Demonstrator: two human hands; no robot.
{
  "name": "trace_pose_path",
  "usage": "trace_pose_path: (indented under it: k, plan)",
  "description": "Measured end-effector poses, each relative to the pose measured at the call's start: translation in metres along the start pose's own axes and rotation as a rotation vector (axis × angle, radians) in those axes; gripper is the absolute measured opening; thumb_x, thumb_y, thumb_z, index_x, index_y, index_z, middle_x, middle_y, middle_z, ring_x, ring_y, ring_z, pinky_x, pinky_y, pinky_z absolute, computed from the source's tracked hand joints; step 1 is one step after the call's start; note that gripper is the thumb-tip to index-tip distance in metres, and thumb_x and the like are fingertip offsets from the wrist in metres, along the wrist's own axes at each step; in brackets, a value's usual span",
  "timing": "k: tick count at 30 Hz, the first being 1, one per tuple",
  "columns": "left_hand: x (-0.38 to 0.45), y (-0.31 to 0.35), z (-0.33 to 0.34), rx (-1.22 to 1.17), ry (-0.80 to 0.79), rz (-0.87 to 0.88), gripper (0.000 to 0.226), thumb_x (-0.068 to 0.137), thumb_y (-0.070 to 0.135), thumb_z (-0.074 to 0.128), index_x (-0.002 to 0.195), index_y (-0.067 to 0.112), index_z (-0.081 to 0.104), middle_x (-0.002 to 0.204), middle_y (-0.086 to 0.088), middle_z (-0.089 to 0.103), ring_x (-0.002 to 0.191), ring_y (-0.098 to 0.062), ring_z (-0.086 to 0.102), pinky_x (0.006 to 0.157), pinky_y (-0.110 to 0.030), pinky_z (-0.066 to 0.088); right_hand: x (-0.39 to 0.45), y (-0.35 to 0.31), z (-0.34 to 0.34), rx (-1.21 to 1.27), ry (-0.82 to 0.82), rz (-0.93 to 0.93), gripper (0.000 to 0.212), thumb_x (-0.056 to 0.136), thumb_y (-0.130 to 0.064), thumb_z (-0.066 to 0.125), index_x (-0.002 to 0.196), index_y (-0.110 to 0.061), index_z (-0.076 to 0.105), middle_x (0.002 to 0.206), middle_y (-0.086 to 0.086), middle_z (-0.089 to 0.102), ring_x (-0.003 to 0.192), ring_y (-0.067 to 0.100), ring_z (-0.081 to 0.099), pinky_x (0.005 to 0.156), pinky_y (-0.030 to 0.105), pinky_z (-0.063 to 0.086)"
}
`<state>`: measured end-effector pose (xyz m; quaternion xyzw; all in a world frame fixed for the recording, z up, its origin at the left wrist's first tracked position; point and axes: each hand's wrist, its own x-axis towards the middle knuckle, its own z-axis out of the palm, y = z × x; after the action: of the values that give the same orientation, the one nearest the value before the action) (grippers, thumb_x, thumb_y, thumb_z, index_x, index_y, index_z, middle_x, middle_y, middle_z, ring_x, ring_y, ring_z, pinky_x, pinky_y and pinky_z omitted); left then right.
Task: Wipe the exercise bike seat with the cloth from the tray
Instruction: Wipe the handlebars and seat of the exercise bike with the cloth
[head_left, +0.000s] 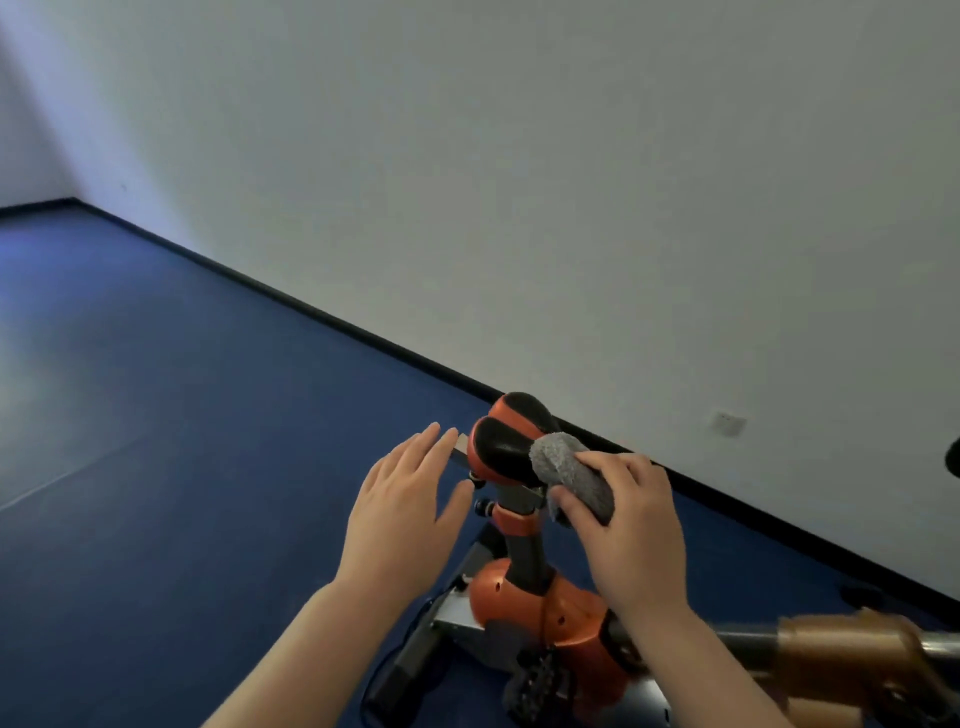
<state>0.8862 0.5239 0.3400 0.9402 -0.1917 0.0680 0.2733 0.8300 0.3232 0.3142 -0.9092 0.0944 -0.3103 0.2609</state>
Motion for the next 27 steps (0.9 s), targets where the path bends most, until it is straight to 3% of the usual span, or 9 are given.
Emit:
trace_pose_path:
  k: [12,17,23,27]
  plan:
    - [0.086,-0.026,0.063,-0.034,-0.188,0.116,0.055,0.093,0.045,0.039,0.145,0.031,0.025,0.154,0.012,0.024,0.141,-0.010,0.020,0.115,-0.029,0.016,0.042,0.055,0.036,-0.137,0.051,0.234,0.038,0.078,-0.037,0.073,0.111,-0.021,0.064,0.102,-0.008,0.052,0.098,0.008,0.043,0.070,0.026,0.040]
    - [0.099,-0.020,0.096,-0.053,-0.196,0.029,0.056,0.092,0.044,0.040,0.145,0.031,0.026,0.154,0.013,0.022,0.140,-0.011,0.022,0.115,-0.030,0.019,0.048,0.096,0.039,-0.140,-0.020,0.252,0.035,0.078,-0.035,0.075,0.107,-0.019,0.065,0.105,-0.009,0.050,0.097,0.004,0.040,0.070,0.022,0.039]
    - [0.101,0.008,0.138,-0.066,-0.163,-0.087,0.057,0.092,0.044,0.044,0.145,0.034,0.024,0.154,0.014,0.020,0.141,-0.010,0.018,0.114,-0.029,0.016,0.059,0.145,0.062,-0.092,-0.233,0.049,0.036,0.077,-0.022,0.078,0.111,-0.022,0.066,0.127,-0.009,0.054,0.104,0.011,0.048,0.086,0.026,0.042]
    - [0.098,0.022,0.161,-0.067,-0.114,-0.158,0.058,0.093,0.041,0.046,0.145,0.031,0.025,0.155,0.013,0.017,0.143,-0.008,0.013,0.111,-0.023,0.007,0.065,0.167,0.085,-0.137,-0.428,-0.243,0.042,0.088,-0.025,0.062,0.130,-0.029,0.057,0.129,-0.009,0.059,0.091,0.014,0.050,0.077,0.030,0.048]
